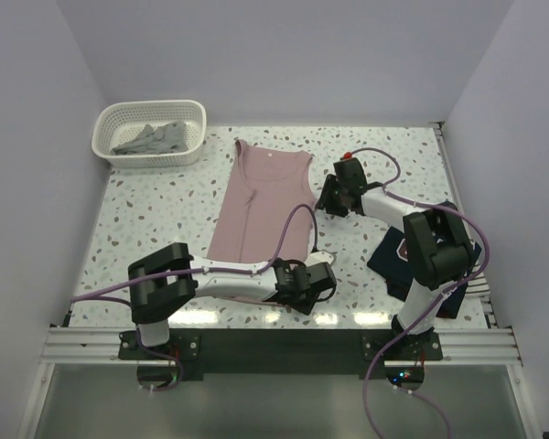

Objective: Fold and stack the tank tops
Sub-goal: Fold the tank top

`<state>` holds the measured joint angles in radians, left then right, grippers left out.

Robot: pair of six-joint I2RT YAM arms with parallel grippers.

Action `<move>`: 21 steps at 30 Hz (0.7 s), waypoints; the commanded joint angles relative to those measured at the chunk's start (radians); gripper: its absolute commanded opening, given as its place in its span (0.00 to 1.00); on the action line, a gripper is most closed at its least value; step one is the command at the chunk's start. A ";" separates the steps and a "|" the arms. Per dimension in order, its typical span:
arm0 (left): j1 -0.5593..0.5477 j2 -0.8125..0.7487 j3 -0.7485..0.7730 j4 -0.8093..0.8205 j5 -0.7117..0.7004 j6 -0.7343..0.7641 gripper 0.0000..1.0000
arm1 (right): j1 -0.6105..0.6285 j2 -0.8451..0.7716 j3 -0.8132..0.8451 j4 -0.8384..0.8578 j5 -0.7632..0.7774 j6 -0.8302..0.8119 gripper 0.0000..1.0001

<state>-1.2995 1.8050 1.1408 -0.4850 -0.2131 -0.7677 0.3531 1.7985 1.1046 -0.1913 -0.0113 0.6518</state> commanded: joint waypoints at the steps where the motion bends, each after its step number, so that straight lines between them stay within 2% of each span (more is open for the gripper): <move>1: -0.007 0.013 0.025 0.031 -0.002 -0.008 0.40 | -0.002 -0.018 -0.003 0.033 -0.007 0.009 0.44; 4: -0.007 0.014 0.016 0.040 -0.006 -0.008 0.38 | -0.003 -0.018 -0.005 0.033 -0.007 0.009 0.43; 6: -0.007 0.014 0.011 0.040 -0.019 -0.012 0.33 | -0.003 -0.017 -0.006 0.036 -0.009 0.009 0.43; 7: -0.007 0.013 0.008 0.036 -0.023 -0.015 0.29 | -0.002 -0.014 -0.006 0.036 -0.009 0.009 0.43; 8: -0.007 0.007 0.007 0.034 -0.034 -0.016 0.17 | -0.002 -0.014 -0.006 0.039 -0.013 0.006 0.43; 11: -0.007 -0.024 -0.009 0.031 -0.046 -0.025 0.00 | -0.003 -0.011 -0.006 0.047 -0.019 -0.003 0.43; 17: -0.007 -0.174 -0.091 0.059 -0.051 -0.071 0.00 | -0.003 -0.017 -0.012 0.073 -0.036 -0.026 0.45; 21: -0.001 -0.229 -0.130 0.069 -0.046 -0.093 0.00 | 0.000 -0.014 -0.018 0.096 -0.061 -0.026 0.52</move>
<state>-1.3025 1.6413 1.0294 -0.4667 -0.2401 -0.8181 0.3531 1.7985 1.0927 -0.1455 -0.0395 0.6422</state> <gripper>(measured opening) 0.028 0.517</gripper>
